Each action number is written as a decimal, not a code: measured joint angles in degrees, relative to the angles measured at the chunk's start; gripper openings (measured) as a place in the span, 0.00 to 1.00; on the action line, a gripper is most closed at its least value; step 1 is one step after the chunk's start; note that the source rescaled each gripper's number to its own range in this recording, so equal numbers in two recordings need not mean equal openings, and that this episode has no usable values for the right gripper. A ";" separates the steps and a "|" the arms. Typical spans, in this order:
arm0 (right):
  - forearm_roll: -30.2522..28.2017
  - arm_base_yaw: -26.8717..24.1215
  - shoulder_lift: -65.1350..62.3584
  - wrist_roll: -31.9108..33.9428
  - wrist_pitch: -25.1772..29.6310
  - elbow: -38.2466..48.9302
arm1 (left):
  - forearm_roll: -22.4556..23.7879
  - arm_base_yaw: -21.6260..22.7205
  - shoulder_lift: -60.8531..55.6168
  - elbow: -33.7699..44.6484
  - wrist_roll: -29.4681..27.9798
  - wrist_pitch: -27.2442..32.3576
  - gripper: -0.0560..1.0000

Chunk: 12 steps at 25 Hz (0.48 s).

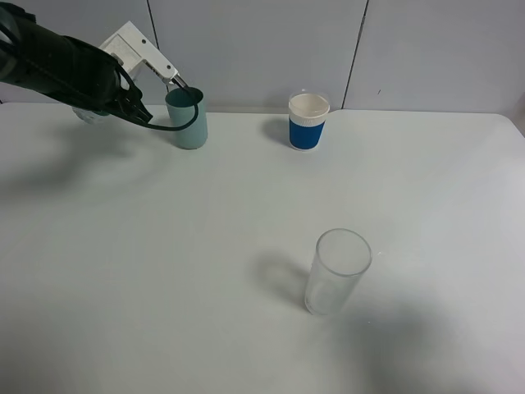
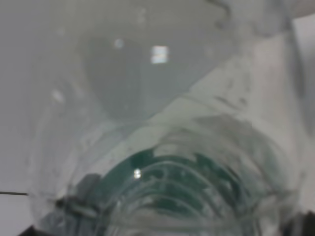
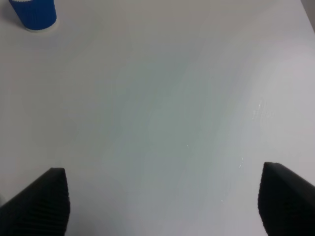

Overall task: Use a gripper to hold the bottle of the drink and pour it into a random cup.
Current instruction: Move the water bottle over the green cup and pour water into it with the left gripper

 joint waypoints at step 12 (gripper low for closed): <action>0.00 0.00 0.00 0.00 0.00 0.00 | -1.60 -1.71 3.32 -3.64 9.48 -3.89 0.05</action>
